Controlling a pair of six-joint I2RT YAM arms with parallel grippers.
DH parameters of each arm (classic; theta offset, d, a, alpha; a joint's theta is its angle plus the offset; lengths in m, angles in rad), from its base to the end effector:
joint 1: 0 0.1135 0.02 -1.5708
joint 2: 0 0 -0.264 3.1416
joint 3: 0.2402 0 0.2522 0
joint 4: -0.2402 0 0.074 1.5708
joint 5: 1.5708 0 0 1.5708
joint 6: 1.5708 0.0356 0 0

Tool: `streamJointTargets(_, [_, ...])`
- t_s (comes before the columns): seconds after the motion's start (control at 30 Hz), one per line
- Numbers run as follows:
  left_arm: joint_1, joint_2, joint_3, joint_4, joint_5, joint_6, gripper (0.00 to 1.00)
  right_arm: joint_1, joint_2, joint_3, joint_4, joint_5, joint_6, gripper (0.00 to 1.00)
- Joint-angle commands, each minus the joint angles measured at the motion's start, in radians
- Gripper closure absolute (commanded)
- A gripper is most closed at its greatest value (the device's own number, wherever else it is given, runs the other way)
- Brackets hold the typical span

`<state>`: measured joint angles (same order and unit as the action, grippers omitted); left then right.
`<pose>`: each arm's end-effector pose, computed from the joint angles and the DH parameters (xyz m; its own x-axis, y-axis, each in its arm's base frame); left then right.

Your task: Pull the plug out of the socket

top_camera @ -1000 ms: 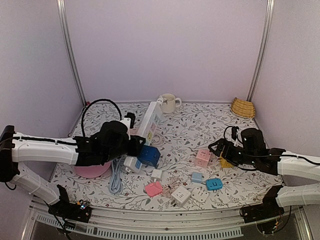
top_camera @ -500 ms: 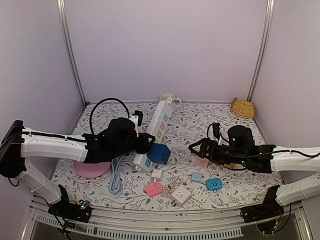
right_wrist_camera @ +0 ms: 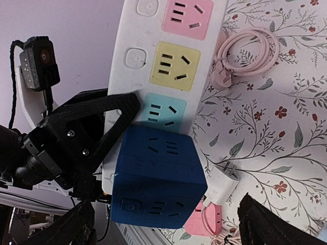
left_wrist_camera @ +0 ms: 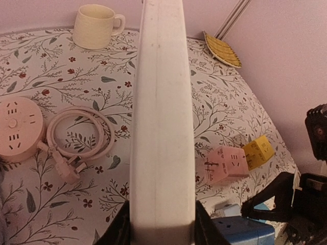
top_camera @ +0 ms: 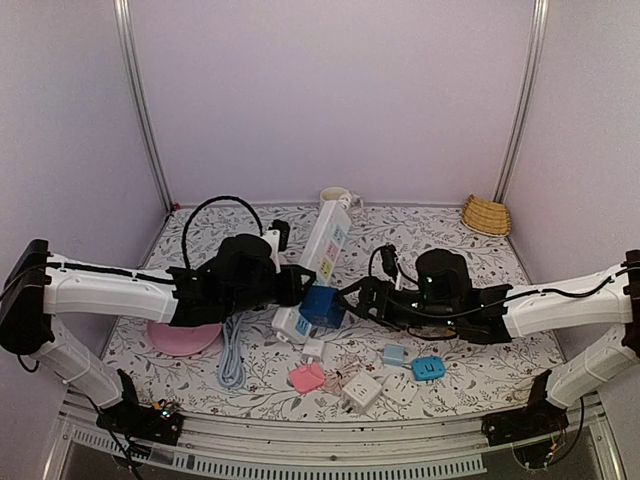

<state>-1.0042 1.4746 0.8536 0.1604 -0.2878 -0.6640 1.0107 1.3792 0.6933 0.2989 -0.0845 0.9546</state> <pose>0.1833 -0.2693 0.2345 -0.6024 -0.1540 -0.7832 0.3826 0.8054 -0.4527 0.1561 0.2546 0.2226 -0.8387 0.1932 -0.5092 -0.3482 0.5286 0.7741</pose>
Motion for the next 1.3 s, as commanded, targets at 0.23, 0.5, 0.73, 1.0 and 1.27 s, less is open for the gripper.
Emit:
streamJointTargets(0.23, [-0.025,-0.008,0.056,0.161,0.009,-0.003,1.00,0.017,0.113,0.073,0.100,-0.051,0.032,0.02])
streamJointTargets(0.5, [-0.029,-0.007,0.052,0.160,-0.001,0.001,1.00,0.018,0.138,0.069,0.141,-0.070,0.056,0.45])
streamJointTargets(0.73, [-0.029,-0.009,0.036,0.136,-0.058,0.028,1.00,0.018,0.118,0.059,0.146,-0.067,0.062,0.77])
streamJointTargets(1.0, [-0.005,-0.042,-0.020,0.099,-0.144,0.098,1.00,0.010,0.074,0.036,0.142,-0.077,0.058,0.86])
streamJointTargets(1.27, [0.050,-0.071,-0.058,0.076,-0.156,0.133,1.00,-0.009,0.038,0.021,0.135,-0.102,0.053,0.87])
